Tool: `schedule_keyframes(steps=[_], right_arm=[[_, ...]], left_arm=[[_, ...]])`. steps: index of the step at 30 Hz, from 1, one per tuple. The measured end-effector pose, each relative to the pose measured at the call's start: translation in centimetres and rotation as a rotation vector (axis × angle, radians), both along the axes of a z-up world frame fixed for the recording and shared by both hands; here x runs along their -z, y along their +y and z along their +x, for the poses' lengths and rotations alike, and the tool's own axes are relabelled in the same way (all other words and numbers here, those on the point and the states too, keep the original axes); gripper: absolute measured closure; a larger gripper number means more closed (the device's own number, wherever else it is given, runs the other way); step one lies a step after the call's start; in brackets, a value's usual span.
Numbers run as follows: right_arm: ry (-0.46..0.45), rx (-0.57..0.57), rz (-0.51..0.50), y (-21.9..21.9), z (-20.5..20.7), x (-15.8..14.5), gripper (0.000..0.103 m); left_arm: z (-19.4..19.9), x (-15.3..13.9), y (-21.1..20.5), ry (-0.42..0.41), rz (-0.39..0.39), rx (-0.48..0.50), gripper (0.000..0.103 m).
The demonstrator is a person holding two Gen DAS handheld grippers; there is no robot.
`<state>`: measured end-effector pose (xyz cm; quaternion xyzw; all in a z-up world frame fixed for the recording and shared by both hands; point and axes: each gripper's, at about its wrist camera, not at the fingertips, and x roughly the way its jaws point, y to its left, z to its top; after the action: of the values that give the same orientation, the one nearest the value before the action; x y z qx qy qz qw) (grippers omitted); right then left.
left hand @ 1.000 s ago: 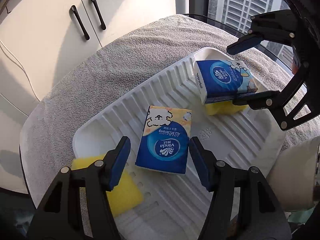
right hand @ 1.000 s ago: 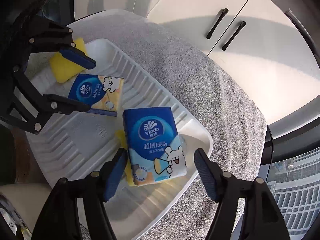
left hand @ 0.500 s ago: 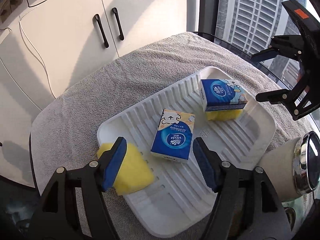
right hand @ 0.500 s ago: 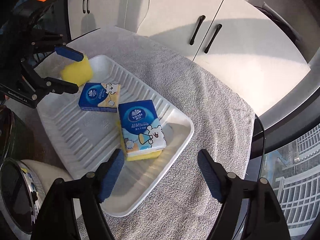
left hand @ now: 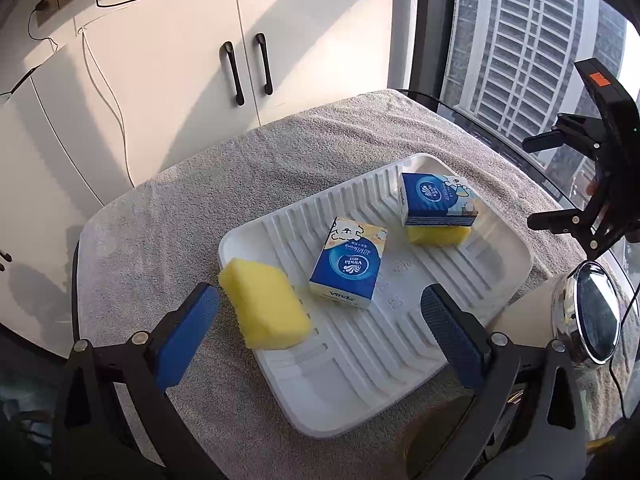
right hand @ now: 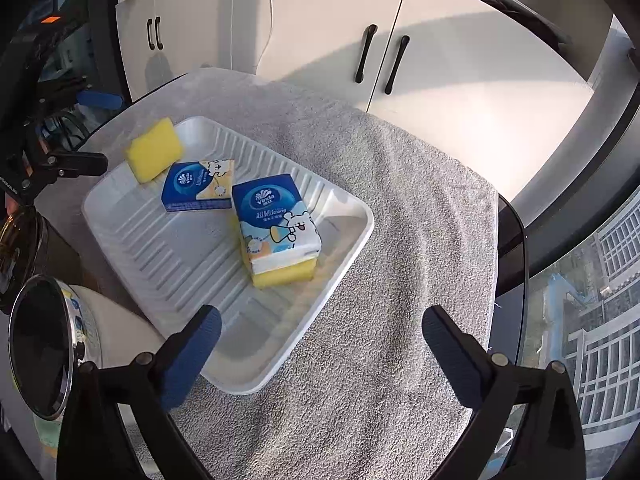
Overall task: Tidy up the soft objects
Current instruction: 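Withdraw both open tools from the tray toward the makeup sponges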
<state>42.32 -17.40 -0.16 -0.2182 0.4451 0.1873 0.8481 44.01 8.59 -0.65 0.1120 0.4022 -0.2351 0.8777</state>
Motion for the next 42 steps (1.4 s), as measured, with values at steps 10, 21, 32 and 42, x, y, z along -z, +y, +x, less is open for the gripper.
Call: schedule_keyframes(steps=[10, 21, 32, 42], right_arm=[[-0.045, 0.135, 0.051, -3.3, -0.7, -0.9, 0.000], [-0.089, 0.224, 0.175, -8.4, -9.0, -1.6, 0.000], [-0.048, 0.247, 0.210, -8.9, -17.6, 1.5, 0.000], [-0.006, 0.231, 0.273, -6.2, -24.2, 4.3, 0.000]], left_arm=[[-1.5, -1.6, 4.7, -0.061, -0.088, -0.145, 0.000], [-10.2, -0.7, 10.3, -0.098, -0.115, -0.255, 0.000], [-19.8, 3.2, 10.9, -0.063, -0.097, -0.268, 0.000], [-27.5, 5.8, 7.1, -0.028, -0.110, -0.193, 0.000]])
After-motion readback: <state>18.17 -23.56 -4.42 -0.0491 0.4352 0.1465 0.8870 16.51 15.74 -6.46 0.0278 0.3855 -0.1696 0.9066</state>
